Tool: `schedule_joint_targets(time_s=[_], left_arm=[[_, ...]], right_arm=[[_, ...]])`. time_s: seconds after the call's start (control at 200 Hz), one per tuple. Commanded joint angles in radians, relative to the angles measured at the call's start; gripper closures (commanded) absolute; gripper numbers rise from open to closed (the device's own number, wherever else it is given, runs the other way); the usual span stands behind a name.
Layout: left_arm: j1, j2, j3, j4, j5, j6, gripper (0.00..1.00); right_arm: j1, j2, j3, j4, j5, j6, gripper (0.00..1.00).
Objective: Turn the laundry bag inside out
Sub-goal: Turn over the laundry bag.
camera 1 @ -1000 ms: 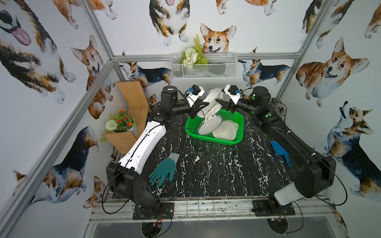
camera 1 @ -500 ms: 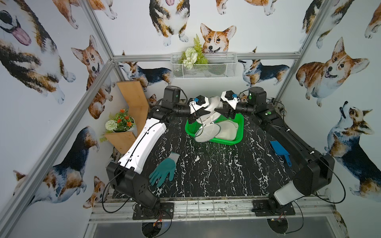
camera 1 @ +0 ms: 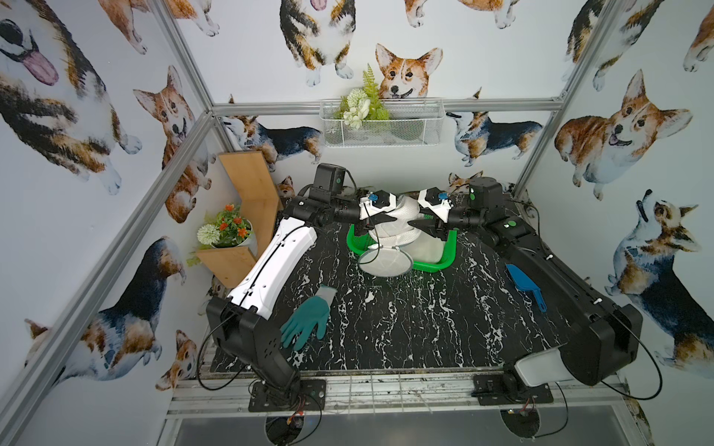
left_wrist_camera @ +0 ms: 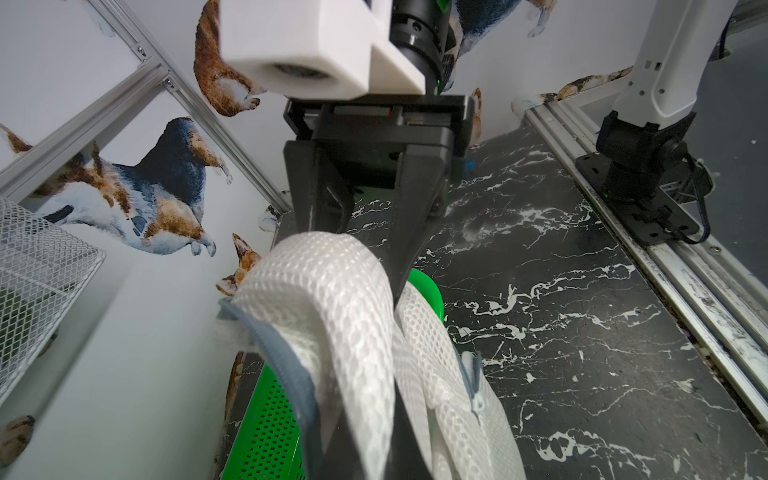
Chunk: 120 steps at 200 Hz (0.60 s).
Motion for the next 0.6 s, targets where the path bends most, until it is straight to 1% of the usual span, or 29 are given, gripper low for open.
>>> schedule_joint_targets(time_s=[0.0, 0.14, 0.285, 0.39, 0.47, 0.596], left_arm=[[-0.001, 0.002, -0.008, 0.094, -0.031, -0.015, 1.00], [-0.001, 0.003, -0.011, 0.116, -0.055, -0.028, 1.00], [-0.002, -0.005, -0.019, 0.127, -0.106, -0.033, 1.00], [0.003, -0.011, -0.030, 0.150, -0.101, -0.056, 1.00], [0.010, -0.022, -0.050, 0.204, -0.064, -0.115, 1.00], [0.014, -0.060, -0.135, 0.379, 0.022, -0.262, 1.00]], right_arm=[[0.004, -0.020, -0.009, -0.022, -0.063, 0.008, 0.60], [0.003, -0.035, -0.014, -0.020, -0.073, 0.021, 0.65], [0.002, -0.056, -0.027, -0.004, -0.083, 0.044, 0.66], [0.000, -0.066, -0.045, 0.015, -0.088, 0.065, 0.67], [-0.004, -0.076, -0.069, 0.062, -0.092, 0.098, 0.69], [-0.007, -0.082, -0.097, 0.149, -0.090, 0.146, 0.72]])
